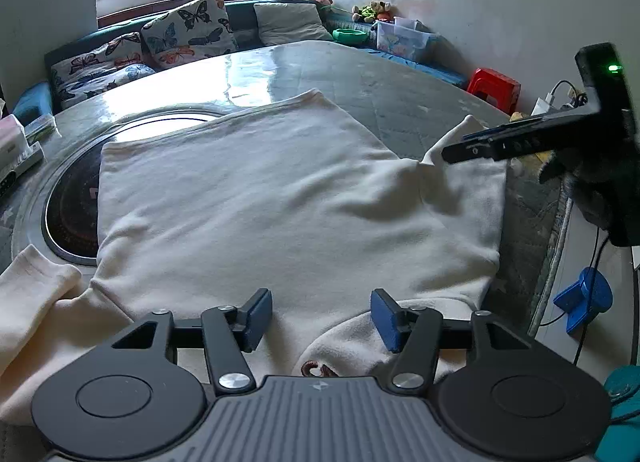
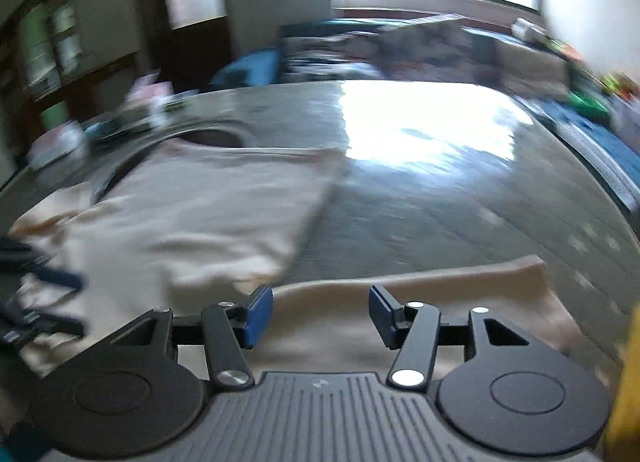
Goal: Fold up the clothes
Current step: 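Open both grippers to release the flattened shirt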
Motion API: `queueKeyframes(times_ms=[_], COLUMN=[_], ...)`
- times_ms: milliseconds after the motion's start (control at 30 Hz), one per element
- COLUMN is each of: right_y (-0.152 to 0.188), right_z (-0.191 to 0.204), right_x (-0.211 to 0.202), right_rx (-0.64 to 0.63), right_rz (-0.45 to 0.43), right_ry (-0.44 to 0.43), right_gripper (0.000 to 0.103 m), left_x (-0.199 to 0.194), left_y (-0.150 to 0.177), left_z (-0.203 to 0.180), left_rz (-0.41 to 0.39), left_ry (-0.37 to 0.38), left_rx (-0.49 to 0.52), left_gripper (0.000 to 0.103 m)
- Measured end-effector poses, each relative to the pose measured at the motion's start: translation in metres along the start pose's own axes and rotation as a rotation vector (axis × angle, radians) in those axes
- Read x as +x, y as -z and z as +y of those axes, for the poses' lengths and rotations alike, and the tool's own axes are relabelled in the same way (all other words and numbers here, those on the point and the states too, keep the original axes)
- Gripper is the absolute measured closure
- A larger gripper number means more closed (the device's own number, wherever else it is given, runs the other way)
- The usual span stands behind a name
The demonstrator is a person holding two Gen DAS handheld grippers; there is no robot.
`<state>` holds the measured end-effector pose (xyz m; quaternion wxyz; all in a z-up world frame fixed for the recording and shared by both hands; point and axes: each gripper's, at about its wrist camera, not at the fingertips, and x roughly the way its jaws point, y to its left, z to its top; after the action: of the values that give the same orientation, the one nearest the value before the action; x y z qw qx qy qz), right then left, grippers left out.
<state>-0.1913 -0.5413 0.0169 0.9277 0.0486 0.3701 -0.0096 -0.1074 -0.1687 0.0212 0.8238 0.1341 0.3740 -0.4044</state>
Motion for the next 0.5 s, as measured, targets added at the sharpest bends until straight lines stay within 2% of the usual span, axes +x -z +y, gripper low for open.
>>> queueKeyframes(times_ms=[167, 300, 400, 500], right_y=[0.006, 0.007, 0.005, 0.003], right_z=[-0.040, -0.056, -0.064, -0.067], right_x=[0.011, 0.019, 0.026, 0.030], right_rx=[0.114, 0.119, 0.120, 0.123], right_rz=[-0.015, -0.038, -0.049, -0.050], right_ry=[0.122, 0.205, 0.236, 0.245], right_gripper=[0.045, 0.045, 0.040, 0.040], left_x=[-0.001, 0.000, -0.001, -0.005], left_y=[0.002, 0.002, 0.004, 0.005], left_z=[0.000, 0.001, 0.002, 0.006], left_rz=[-0.004, -0.003, -0.009, -0.017], left_ry=[-0.004, -0.007, -0.009, -0.021], left_rx=[-0.002, -0.007, -0.016, -0.039], left_gripper=[0.039, 0.036, 0.034, 0.032])
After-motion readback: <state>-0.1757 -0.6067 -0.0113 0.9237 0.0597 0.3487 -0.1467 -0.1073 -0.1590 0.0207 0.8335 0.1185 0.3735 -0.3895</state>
